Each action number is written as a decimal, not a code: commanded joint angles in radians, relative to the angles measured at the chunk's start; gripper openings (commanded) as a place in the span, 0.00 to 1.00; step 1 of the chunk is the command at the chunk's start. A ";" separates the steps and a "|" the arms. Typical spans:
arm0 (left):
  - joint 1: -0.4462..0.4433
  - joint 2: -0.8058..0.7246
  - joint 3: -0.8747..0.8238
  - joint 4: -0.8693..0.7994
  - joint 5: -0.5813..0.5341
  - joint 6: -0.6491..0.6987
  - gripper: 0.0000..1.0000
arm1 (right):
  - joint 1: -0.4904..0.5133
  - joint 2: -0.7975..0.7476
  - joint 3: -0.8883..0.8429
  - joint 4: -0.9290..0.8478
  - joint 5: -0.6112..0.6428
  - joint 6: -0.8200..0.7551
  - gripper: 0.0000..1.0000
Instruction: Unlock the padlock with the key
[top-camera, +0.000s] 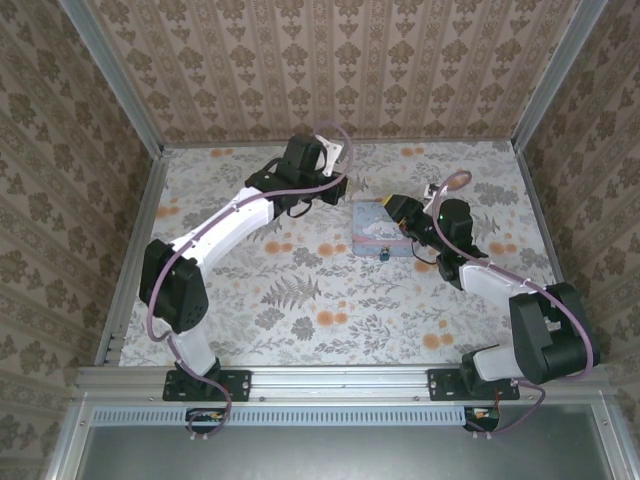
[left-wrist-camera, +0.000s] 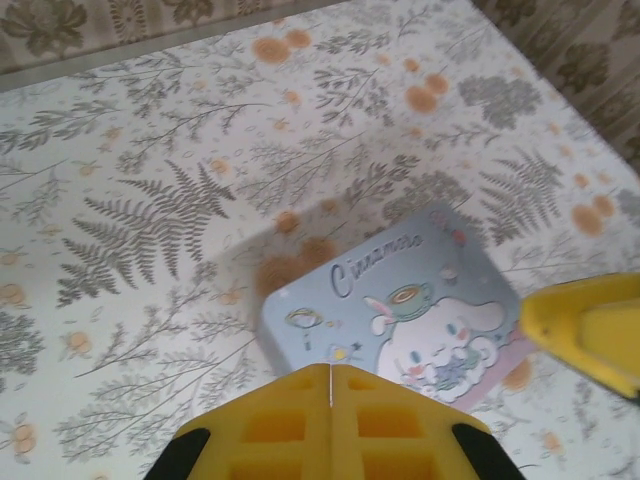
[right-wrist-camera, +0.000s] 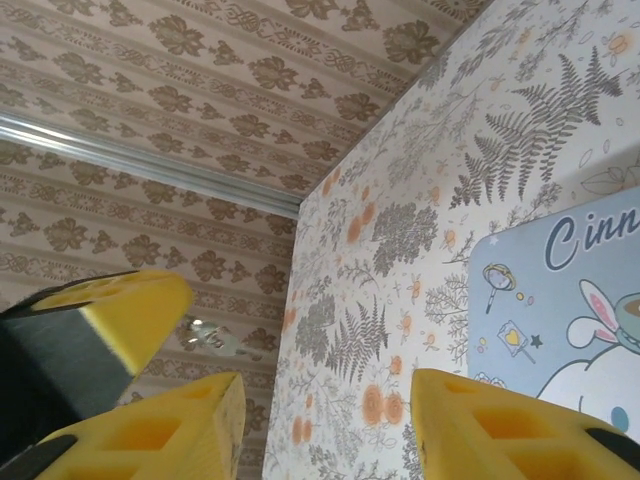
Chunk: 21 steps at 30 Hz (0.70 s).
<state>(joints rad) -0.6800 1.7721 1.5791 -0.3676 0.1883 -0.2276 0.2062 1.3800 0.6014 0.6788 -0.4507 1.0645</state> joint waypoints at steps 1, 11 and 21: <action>-0.005 -0.039 -0.037 -0.001 -0.048 0.094 0.00 | -0.010 0.000 0.039 0.070 -0.068 -0.041 0.45; -0.042 -0.075 -0.111 0.104 -0.107 0.172 0.00 | -0.022 0.080 0.041 0.245 -0.125 0.035 0.47; 0.025 -0.089 -0.206 0.341 0.247 -0.034 0.00 | -0.023 0.135 0.029 0.392 -0.186 0.071 0.51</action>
<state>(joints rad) -0.6827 1.7332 1.4124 -0.1574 0.2768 -0.1699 0.1890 1.5051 0.6258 0.9756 -0.5884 1.1259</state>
